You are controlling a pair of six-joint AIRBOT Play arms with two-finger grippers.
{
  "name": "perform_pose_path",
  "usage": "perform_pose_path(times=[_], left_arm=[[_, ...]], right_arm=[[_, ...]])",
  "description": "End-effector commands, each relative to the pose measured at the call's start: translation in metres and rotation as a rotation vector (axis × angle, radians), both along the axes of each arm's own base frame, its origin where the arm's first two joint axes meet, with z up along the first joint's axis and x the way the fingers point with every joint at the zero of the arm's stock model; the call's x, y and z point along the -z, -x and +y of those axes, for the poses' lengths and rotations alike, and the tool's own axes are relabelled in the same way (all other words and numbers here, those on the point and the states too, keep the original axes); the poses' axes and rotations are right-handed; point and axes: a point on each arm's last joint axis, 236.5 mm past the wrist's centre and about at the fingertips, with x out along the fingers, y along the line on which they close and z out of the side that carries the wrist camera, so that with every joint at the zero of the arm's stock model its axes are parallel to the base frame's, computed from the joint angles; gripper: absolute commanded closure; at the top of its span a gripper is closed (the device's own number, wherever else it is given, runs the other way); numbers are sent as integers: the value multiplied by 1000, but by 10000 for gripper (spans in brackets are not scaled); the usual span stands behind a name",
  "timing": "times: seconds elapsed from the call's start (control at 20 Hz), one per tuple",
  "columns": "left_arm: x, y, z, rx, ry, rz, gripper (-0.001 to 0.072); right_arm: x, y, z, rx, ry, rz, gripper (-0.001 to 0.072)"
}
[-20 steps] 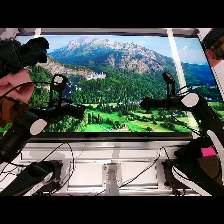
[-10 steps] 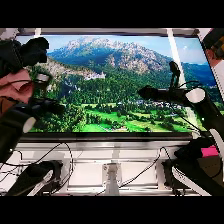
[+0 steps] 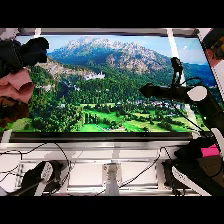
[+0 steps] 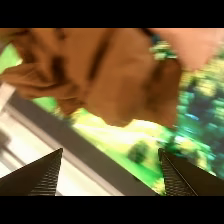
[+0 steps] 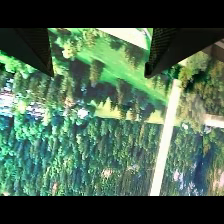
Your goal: Fold the clothes and pants, and hang the long-sleeved shirts on hangers.
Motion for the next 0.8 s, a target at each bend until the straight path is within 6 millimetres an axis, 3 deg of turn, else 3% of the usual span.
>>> perform_pose_path(times=[0.0,0.35,0.6,0.65,0.75], left_arm=[[21,1,34,-65,6,12,12],[82,-49,39,31,49,27,4],[93,-73,39,92,26,-6,6],[89,-76,41,106,6,-16,41],[84,-81,42,121,-14,-34,182]], right_arm=[[1,0,-2,-2,16,-4,90],[5,-3,-11,-1,71,-18,90],[0,-13,-15,29,74,-62,90],[0,-13,-16,29,74,-62,90],[0,-13,-16,29,74,-62,90]])
